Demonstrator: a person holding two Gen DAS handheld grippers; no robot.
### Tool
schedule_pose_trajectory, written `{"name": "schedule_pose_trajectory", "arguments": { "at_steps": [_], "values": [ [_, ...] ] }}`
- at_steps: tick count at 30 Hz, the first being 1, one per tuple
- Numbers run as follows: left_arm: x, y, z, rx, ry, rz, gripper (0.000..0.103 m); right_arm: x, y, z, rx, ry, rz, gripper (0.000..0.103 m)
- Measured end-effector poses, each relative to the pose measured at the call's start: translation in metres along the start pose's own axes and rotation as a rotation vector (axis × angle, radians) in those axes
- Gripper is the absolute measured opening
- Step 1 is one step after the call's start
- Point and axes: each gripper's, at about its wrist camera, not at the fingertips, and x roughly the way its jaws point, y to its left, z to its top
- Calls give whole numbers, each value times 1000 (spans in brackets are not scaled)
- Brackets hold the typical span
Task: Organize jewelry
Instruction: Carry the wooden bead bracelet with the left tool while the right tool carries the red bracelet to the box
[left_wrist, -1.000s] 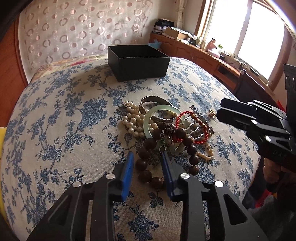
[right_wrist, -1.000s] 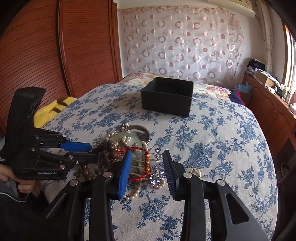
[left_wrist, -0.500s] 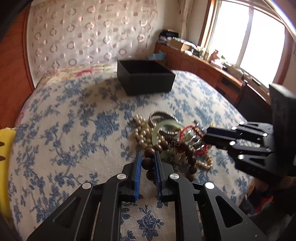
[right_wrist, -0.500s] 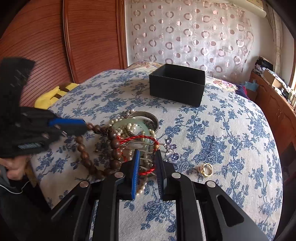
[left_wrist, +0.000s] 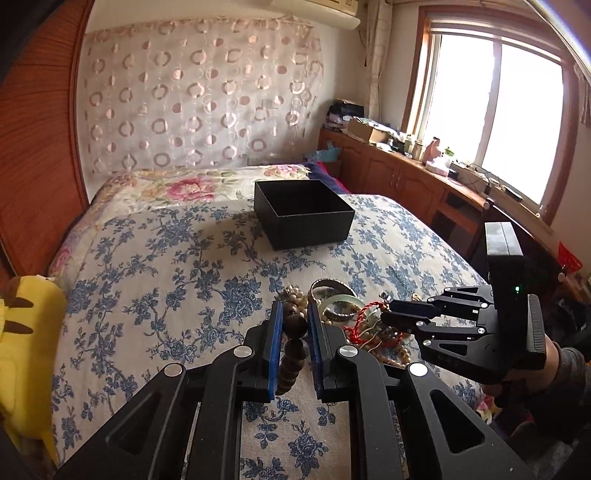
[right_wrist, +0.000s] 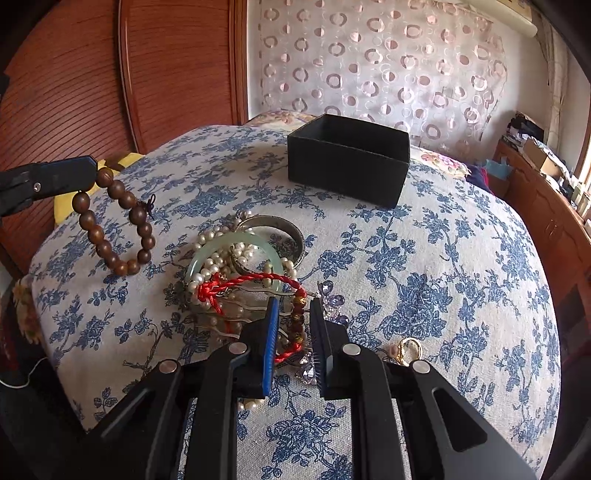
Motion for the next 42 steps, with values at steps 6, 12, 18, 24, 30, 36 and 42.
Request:
{"name": "schedule_pose_trajectory", "arguments": {
  "at_steps": [6,12,18,24,30,36,42],
  "values": [
    [1,1,-1,-3,5,1,12,-4,6,1,-19,2,55,8],
    [2,3,-1,-9,6,7,12,-25,26,11,-54,-44,123,8],
    [-1,4,7,-10,-16,12,12,-51,35,28,-70,-108,149,8],
    [-4,6,16,-11,-43,14,12,-75,33,46,-74,-180,138,8],
    [-2,5,30,8,-63,13,12,-81,22,61,-78,-208,94,8],
    [8,2,48,37,-80,11,12,-65,4,70,-82,-198,37,8],
    [24,0,70,67,-85,2,12,-45,-19,86,-86,-200,-12,8]
  ]
}}
